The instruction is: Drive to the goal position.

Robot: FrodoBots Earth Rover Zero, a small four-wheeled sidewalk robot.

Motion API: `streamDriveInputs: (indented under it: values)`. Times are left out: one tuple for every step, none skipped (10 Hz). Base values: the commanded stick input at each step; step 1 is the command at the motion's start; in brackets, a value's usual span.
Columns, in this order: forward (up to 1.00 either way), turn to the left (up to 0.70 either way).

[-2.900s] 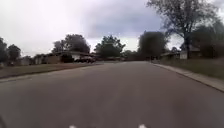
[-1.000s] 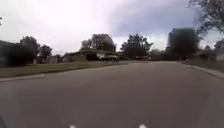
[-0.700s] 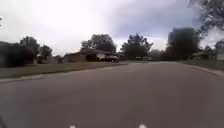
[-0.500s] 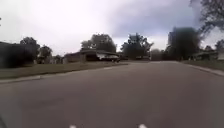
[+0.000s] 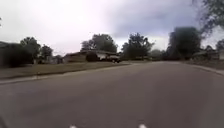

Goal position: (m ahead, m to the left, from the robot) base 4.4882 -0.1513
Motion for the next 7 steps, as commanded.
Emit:
streamDriveInputs:
  values:
    - [0.7, 0.0]
    - [0.7, 0.0]
    - [0.7, 0.0]
    - [0.7, 0.0]
    - [0.7, 0.0]
    - [0.7, 0.0]
    - [0.7, 0.0]
